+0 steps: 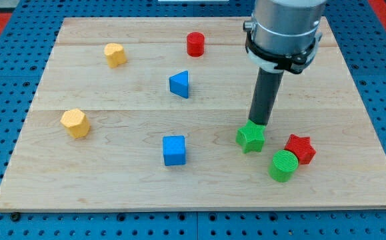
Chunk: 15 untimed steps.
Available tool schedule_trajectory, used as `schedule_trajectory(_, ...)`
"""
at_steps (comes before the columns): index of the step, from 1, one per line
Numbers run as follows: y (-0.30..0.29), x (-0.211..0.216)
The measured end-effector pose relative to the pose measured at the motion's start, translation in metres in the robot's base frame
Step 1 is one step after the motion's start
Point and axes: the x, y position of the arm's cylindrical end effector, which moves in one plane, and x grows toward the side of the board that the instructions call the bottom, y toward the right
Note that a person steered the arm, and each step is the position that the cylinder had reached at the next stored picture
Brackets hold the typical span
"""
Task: Move the red circle towards the green star
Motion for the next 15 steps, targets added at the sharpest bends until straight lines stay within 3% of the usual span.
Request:
schedule_trajectory(1,-0.029,-0.045)
schedule_trajectory(2,-0.034,0.018)
schedule_trajectory(3,0.048,0.033)
schedule_trajectory(4,-0.028,-0.017)
schedule_trajectory(6,-0.025,-0.2)
schedule_trajectory(7,-0.13,-0.232)
schedule_trajectory(8,-0.112,-0.154)
schedule_trajectory(9,-0.121,-0.15)
schedule_trajectory(10,-0.177,-0.154)
schedule_trajectory(12,-0.066,-0.063)
schedule_trajectory(13,-0.096,-0.078)
schedule_trajectory(15,0.026,-0.02)
